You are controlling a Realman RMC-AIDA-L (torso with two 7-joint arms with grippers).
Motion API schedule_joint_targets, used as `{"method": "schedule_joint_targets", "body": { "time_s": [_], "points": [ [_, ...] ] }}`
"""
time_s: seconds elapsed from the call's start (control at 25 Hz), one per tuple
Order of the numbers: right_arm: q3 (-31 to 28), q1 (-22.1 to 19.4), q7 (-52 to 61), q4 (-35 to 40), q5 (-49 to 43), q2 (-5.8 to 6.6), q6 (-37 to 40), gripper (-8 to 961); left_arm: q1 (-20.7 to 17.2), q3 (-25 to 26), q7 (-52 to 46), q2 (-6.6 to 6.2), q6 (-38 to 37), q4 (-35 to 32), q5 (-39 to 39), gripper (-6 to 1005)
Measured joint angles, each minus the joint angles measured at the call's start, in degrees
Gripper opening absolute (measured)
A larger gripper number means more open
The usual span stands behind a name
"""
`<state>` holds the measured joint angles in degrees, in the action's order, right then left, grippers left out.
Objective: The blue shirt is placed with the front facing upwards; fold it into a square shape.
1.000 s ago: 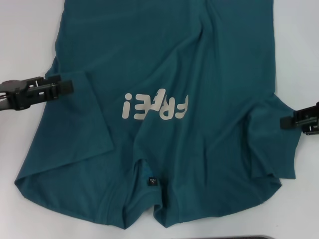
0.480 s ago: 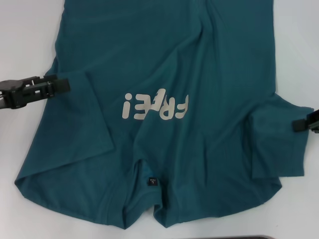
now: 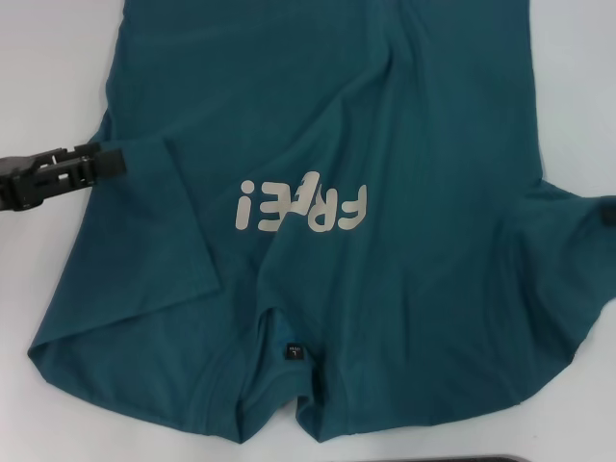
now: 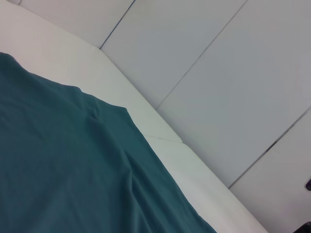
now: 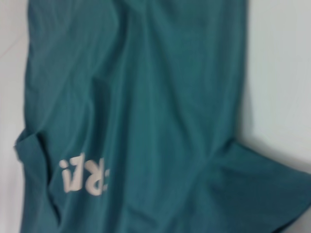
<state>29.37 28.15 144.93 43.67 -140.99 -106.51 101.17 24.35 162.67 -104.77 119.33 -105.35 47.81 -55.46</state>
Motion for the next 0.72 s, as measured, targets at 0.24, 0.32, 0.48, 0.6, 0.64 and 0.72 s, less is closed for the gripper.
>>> {"method": "schedule_joint_targets", "body": {
  "time_s": [0.24, 0.32, 0.48, 0.6, 0.64, 0.72],
  "points": [
    [0.0, 2.5, 0.1, 0.2, -0.3, -0.54, 1.4, 20, -0.1, 0.5, 0.0, -0.01, 0.1, 0.0, 0.0, 704],
    [-0.2, 2.9, 0.5, 0.2, 0.0, -0.34, 1.6, 20, -0.1, 0.9, 0.0, 0.0, 0.1, 0.0, 0.0, 704],
    [-0.1, 4.2, 0.6, 0.2, 0.2, -0.74, 2.6, 19, -0.2, 1.5, 0.0, 0.04, 0.6, 0.0, 0.0, 704],
    [0.2, 5.3, 0.7, -0.2, 0.2, -1.28, 3.3, 19, -0.2, 2.1, 0.0, 0.02, 0.7, 0.0, -0.1, 704],
    [0.2, 5.6, 0.7, -0.3, 0.2, -1.57, 3.6, 19, -0.2, 2.1, 0.0, -0.01, 0.8, 0.0, -0.3, 704],
    [0.2, 6.1, 0.8, -0.4, 0.2, -2.17, 4.0, 20, -0.4, 2.1, 0.0, -0.05, 1.0, 0.0, -1.1, 704]
  ]
}}
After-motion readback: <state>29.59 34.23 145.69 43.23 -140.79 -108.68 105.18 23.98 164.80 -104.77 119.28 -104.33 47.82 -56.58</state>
